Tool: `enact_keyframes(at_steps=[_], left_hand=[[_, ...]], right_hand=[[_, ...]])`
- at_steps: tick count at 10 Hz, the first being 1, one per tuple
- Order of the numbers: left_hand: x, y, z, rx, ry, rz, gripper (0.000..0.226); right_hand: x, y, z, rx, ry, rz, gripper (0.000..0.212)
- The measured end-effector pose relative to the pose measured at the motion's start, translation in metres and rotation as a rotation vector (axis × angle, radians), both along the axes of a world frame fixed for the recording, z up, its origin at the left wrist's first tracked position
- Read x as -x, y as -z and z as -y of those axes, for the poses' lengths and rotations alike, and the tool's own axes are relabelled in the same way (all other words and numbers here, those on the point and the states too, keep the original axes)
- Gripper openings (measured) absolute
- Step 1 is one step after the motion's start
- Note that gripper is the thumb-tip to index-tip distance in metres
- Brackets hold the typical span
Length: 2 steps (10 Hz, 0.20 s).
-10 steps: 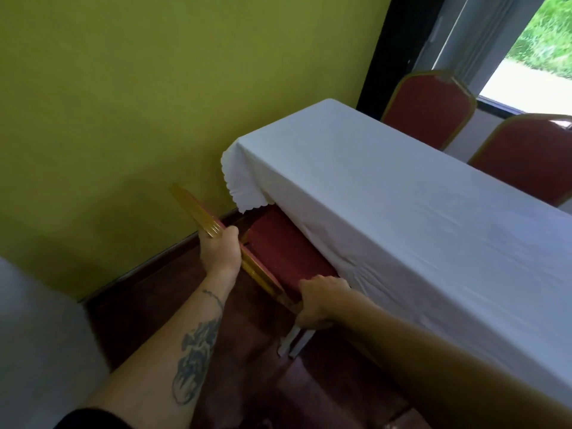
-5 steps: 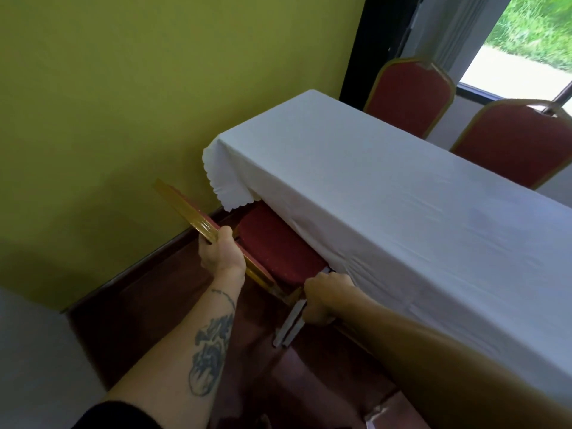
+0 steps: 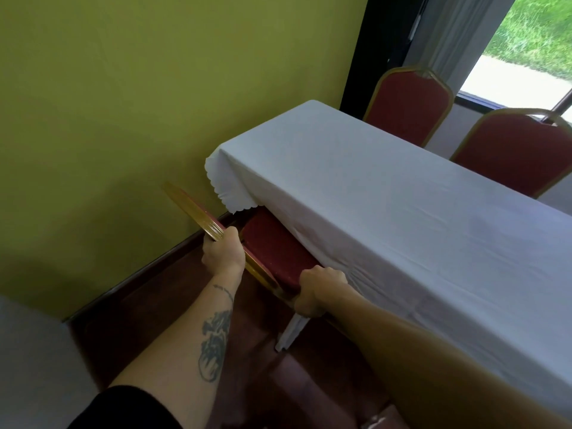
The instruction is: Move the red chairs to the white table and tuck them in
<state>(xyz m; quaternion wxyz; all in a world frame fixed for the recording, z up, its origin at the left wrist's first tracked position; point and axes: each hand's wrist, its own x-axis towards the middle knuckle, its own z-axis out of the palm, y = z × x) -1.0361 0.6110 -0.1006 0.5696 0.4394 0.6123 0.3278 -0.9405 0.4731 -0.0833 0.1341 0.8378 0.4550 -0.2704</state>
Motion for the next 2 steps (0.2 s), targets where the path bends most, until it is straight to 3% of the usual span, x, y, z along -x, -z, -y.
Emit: enact_keyframes(at_steps=[2], left_hand=[[0.01,-0.022,0.002,-0.228,0.028,-0.186,0.078]], right_hand=[[-0.015,-0.013,0.017,-0.166,0.122,-0.133,0.038]])
